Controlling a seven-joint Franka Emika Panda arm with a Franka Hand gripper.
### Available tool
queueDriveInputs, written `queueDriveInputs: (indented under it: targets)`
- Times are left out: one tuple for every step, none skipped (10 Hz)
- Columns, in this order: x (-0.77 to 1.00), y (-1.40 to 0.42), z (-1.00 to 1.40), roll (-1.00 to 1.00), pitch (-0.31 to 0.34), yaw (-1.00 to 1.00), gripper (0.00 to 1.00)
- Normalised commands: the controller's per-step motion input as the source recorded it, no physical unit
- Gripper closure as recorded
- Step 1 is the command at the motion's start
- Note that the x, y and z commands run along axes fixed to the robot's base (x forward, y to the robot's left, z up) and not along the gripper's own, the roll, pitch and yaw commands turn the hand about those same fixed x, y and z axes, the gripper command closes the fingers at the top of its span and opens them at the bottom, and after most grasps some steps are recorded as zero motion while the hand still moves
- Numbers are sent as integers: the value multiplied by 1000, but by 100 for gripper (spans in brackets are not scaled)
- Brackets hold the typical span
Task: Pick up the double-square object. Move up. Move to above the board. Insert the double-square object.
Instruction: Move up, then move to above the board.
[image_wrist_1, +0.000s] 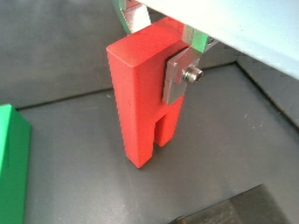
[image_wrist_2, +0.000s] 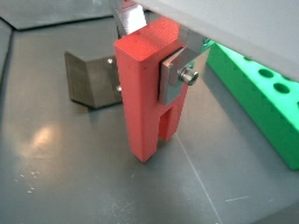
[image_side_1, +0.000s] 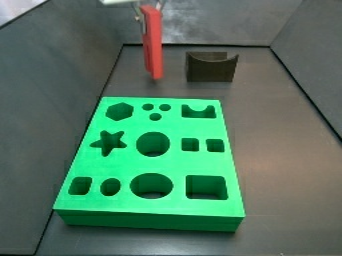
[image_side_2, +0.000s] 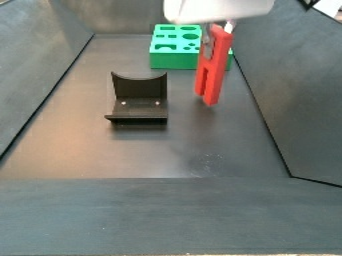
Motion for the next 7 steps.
queueDriveInputs:
  targets:
    - [-27,28,583,6,18,-26,100]
    - [-21,23,423,12,27,-25,100]
    - [-12,21,257,17,37,-24,100]
    - [670,-625,1000,303,43,-19,100]
    - [717,-668,1000,305,79,-4,100]
    - [695,-617,1000,300,128,24,100]
    - [668,-519,1000,262,132,35,100]
